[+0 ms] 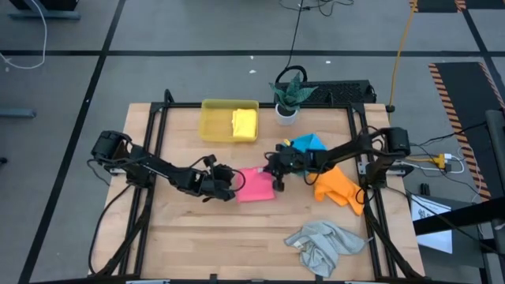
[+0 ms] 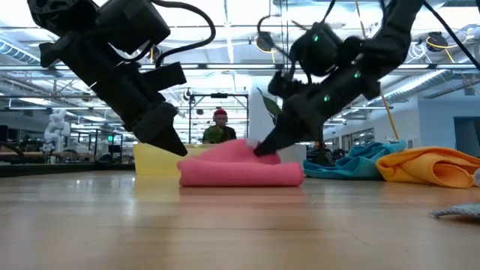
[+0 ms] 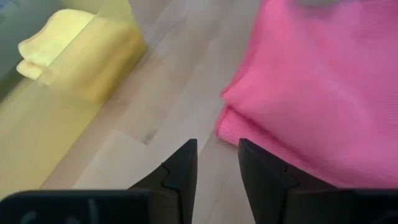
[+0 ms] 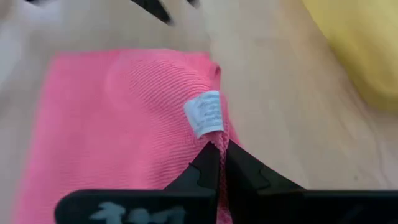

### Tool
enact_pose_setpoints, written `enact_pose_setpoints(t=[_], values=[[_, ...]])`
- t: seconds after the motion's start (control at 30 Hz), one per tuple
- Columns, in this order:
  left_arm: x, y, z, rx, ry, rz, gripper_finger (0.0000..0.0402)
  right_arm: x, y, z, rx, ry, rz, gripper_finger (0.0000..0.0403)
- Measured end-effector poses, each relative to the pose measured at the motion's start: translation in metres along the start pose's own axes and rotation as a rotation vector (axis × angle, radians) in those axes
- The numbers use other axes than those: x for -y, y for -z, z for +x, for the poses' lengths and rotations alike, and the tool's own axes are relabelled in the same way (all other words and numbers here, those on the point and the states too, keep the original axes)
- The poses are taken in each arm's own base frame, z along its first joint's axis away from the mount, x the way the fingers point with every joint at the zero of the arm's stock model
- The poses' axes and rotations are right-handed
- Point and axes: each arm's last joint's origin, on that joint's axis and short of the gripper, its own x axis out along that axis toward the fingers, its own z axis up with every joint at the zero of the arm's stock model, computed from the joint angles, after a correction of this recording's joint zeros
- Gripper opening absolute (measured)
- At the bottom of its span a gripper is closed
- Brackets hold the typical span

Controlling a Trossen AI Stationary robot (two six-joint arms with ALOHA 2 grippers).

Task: Fold microfiber towels
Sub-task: Fold the pink microfiber cloth

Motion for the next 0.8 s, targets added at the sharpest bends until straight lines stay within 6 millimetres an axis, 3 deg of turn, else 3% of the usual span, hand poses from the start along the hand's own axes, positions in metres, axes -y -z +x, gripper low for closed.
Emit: enact_pose_setpoints(t=[0.23, 0.5, 0.63, 0.8], values=[[0.002, -0.005, 0.0, 0.041, 0.017, -0.014, 0.0117, 0.005, 0.011, 0.004, -0.081, 0.01, 0.016, 0.0006], [0.003, -0.006, 0.0, 0.047, 0.052, -0.023, 0.0117, 0.001, 0.007, -0.001, -0.076, -0.018, -0.013, 0.0009], [0.006, -0.007, -0.002, 0.044, 0.101, 0.001, 0.0117, 0.005, 0.002, -0.014, -0.114, 0.108, -0.014, 0.0039], [0.014, -0.009, -0.006, 0.079, 0.169, 0.05, 0.0117, 0.009, -0.011, -0.04, -0.106, 0.206, 0.06, 0.0103]])
